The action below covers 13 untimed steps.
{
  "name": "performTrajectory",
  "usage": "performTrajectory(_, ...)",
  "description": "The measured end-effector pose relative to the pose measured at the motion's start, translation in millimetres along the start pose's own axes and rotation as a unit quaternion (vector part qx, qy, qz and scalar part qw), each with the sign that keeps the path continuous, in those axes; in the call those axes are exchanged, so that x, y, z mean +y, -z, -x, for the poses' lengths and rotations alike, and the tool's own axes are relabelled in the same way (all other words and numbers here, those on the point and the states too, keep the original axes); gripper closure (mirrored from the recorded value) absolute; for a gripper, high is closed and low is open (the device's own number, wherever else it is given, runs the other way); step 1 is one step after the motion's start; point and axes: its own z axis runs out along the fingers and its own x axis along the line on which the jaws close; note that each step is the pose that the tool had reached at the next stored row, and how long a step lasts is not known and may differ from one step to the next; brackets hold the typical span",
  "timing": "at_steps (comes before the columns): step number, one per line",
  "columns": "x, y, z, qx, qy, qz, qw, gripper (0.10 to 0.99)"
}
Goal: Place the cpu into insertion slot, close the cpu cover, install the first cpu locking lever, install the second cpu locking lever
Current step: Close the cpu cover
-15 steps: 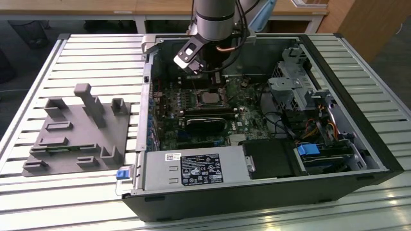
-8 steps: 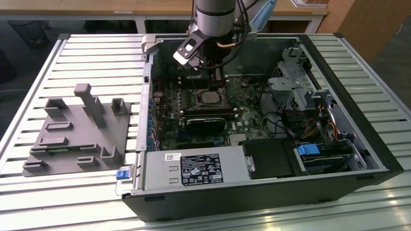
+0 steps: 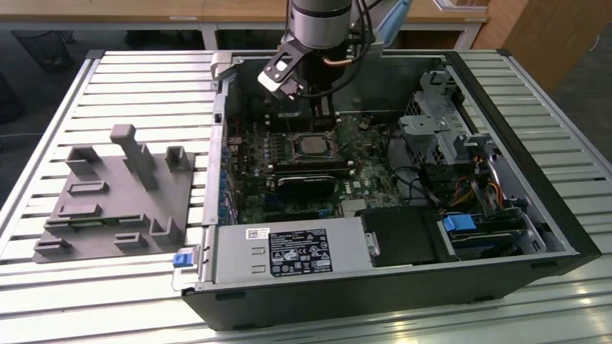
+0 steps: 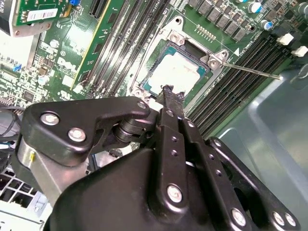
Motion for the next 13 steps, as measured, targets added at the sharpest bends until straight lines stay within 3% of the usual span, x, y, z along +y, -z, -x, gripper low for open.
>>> performTrajectory(13,1.2,18.6,0.1,0.0004,0.0,-0.002,1.0,0.98)
